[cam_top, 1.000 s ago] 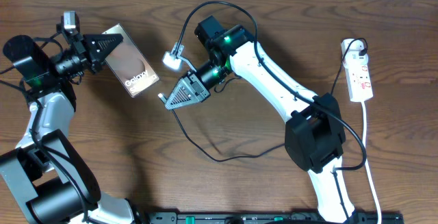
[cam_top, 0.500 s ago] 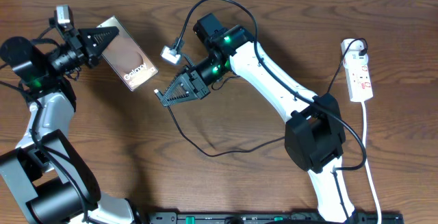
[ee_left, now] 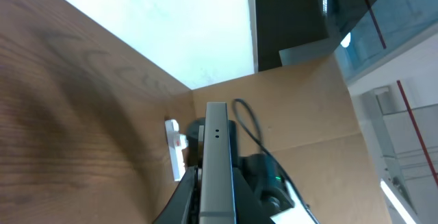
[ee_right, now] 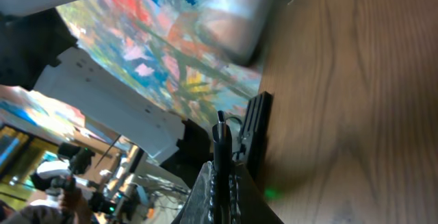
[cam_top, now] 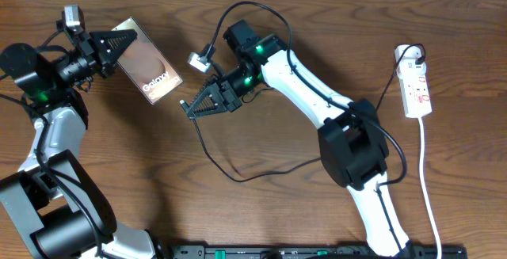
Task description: Plug charger to phone and switch on socket
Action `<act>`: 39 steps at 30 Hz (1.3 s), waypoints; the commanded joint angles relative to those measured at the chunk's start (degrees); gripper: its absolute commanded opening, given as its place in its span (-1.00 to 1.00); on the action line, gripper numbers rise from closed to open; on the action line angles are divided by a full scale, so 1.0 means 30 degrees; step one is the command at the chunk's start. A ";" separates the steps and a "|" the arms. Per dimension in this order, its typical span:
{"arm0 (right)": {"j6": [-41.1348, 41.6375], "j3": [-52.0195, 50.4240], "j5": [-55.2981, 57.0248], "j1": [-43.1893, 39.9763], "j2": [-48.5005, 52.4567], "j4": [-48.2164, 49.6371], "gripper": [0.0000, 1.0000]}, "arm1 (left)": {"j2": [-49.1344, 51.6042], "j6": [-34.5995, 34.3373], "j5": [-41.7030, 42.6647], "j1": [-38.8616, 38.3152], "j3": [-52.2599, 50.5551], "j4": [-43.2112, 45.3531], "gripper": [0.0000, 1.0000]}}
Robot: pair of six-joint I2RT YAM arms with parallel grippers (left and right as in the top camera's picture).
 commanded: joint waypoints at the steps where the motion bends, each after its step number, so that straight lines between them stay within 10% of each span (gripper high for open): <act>1: -0.0408 -0.0117 -0.0947 -0.0189 0.0189 0.0240 -0.98 | 0.0036 0.0393 -0.0029 -0.0022 -0.0036 0.0189 -0.85; 39: 0.1698 -0.0117 -0.0954 0.0801 0.0189 0.2652 -0.98 | 0.0036 0.3395 0.1253 -0.1115 -0.0036 0.0182 -0.85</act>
